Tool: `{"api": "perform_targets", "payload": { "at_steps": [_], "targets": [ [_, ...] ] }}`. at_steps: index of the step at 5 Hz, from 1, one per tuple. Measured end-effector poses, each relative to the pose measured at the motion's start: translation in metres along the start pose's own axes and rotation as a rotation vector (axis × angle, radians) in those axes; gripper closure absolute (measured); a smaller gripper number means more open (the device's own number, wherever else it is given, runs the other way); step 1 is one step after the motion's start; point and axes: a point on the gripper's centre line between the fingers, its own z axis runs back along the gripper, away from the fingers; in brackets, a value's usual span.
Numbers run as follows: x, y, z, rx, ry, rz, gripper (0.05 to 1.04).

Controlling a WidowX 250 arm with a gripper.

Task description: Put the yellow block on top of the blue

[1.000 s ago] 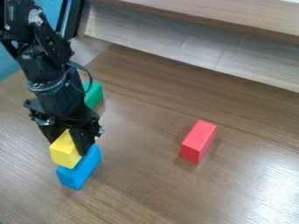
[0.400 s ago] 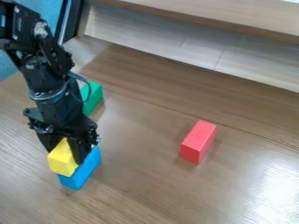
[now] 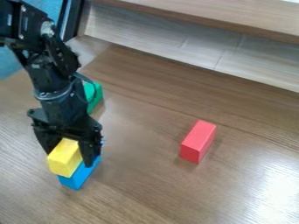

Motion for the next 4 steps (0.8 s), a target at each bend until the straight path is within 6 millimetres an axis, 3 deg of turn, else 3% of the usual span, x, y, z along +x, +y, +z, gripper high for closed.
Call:
{"api": "perform_targets", "payload": {
  "at_steps": [4],
  "targets": [
    [0.041,0.009,0.073,-0.079,-0.208,0.069,0.083]
  ]
}}
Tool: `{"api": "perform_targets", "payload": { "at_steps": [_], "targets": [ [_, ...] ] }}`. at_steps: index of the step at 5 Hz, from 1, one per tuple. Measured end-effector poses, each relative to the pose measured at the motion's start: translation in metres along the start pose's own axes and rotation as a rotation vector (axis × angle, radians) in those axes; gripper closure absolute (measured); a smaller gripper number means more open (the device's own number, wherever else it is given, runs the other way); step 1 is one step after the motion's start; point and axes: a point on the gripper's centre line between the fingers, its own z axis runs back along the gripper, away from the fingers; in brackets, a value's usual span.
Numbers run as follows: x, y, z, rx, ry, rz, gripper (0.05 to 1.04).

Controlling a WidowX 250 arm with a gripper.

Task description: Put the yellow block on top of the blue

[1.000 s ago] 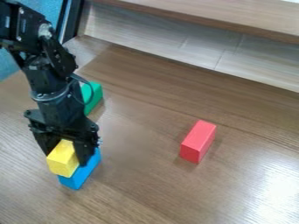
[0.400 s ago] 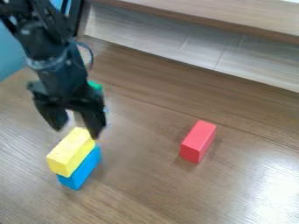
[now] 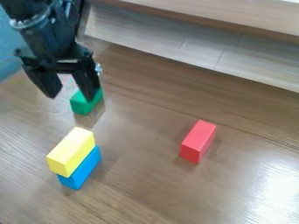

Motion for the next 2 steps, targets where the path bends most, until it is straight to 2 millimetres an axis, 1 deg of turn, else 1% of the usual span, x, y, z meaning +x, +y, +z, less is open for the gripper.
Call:
{"api": "perform_targets", "payload": {
  "at_steps": [1,2],
  "targets": [
    [0.0128,0.0062,0.0121,-0.005,-0.043,0.030,0.083],
    [0.0214,0.0155,0.0136,0.000,-0.051,0.057,0.083]
  ]
}}
